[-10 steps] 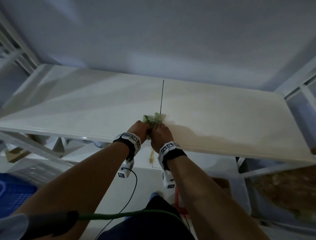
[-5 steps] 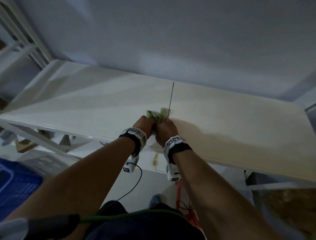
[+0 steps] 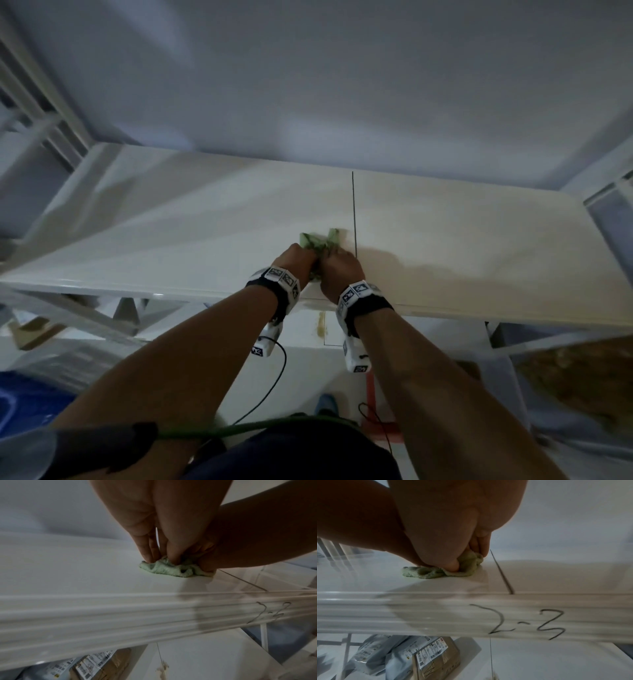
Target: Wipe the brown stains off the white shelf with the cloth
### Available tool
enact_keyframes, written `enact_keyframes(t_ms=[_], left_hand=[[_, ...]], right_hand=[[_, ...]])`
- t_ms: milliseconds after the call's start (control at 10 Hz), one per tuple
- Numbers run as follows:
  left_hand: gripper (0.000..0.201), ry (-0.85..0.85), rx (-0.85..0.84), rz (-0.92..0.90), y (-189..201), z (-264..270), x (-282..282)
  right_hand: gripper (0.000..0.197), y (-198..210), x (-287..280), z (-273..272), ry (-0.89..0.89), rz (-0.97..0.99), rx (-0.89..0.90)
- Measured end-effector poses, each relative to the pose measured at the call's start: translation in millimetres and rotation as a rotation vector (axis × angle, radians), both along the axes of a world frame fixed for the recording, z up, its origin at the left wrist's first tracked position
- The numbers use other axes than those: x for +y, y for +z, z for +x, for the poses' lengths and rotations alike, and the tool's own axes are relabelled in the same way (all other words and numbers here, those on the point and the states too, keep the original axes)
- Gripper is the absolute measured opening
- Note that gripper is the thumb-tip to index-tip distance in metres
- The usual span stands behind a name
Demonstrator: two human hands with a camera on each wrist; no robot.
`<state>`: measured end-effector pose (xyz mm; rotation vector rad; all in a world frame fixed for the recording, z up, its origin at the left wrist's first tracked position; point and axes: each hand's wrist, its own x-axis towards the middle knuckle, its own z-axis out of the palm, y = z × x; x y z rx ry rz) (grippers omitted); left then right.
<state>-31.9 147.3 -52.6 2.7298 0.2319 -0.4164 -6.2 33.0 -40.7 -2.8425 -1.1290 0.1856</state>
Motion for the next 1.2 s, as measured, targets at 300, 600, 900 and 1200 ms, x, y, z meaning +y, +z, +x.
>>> enact_keyframes(t_ms=[300, 600, 900, 1200], left_hand=[[0.023, -0.057, -0.053, 0.065, 12, -58, 107], [0.026, 0.011, -0.118, 0.074, 11, -105, 185], [0.024, 0.063, 0.019, 0.173, 24, -96, 163], [0.028, 0.130, -0.124, -0.128, 49, -68, 100]], right_hand=[[0.023, 9, 107, -57, -0.016, -0.048, 0.030], [0.022, 9, 188, -90, 0.041, -0.168, 0.009], [0.019, 11, 170, -88, 0.087, -0.034, -0.020], [0.047, 44, 83, -43, 0.019, 0.170, -0.049]])
